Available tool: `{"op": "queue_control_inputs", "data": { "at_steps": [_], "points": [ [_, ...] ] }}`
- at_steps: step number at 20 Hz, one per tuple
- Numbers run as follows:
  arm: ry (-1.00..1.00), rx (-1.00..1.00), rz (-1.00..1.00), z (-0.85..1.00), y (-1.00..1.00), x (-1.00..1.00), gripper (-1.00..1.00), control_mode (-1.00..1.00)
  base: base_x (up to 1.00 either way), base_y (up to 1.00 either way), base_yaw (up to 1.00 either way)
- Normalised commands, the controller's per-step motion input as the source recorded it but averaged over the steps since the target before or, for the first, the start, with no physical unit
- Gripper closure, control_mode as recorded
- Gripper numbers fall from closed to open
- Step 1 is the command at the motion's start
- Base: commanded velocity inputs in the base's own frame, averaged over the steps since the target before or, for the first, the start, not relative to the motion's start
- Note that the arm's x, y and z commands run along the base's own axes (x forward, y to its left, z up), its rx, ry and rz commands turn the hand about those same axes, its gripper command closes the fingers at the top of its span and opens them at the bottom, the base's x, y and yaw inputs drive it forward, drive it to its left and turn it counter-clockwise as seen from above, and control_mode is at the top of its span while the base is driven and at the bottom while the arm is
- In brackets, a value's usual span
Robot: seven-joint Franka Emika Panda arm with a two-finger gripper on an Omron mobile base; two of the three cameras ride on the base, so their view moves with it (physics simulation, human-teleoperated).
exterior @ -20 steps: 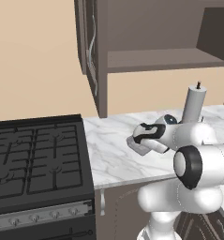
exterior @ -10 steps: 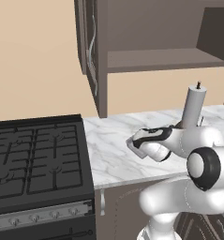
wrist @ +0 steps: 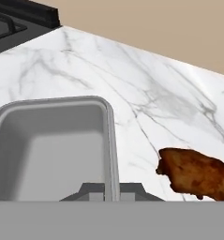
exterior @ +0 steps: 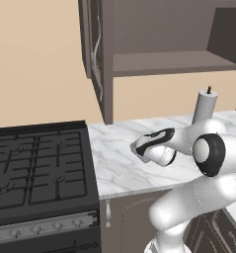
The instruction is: Retrieve the tupperware from the cabinet, then place the raw meat into the tupperware to avoid contamination.
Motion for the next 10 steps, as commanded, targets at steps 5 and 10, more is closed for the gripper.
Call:
{"op": "queue_control_inputs", "data": {
  "at_steps": [5, 10],
  "points": [
    [0.00, 0.00, 0.00, -0.24, 0.00, 0.02, 1.00, -1.00, 0.00, 0.00, 0.00],
    [0.00, 0.00, 0.00, -0.05, 0.00, 0.00, 1.00, -1.00, 0.00, 0.00, 0.00]
  ]
}}
